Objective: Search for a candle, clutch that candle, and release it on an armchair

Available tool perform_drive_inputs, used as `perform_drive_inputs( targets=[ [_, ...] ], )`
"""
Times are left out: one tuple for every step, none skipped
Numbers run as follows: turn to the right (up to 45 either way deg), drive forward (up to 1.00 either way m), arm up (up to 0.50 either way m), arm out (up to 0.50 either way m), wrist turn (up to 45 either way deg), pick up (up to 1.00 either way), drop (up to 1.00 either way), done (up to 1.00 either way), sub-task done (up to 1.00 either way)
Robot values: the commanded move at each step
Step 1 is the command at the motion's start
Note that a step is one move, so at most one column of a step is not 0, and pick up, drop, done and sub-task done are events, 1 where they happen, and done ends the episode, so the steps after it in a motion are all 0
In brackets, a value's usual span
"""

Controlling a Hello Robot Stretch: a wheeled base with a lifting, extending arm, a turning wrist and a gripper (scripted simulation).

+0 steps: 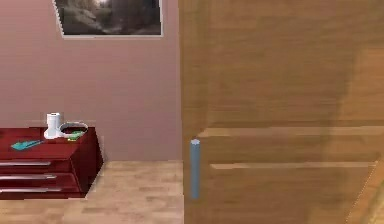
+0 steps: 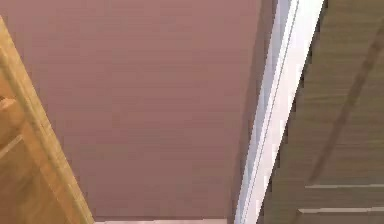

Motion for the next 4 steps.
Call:
perform_drive_inputs(
  targets=[
    [-45.0,0.0,0.0,0.0,0.0,0.0,0.0,0.0,0.0],
    [-6.0,0.0,0.0,0.0,0.0,0.0,0.0,0.0,0.0],
    [0.0,1.0,0.0,0.0,0.0,0.0,0.0,0.0,0.0],
    [-6.0,0.0,0.0,0.0,0.0,0.0,0.0,0.0,0.0]
  ],
)
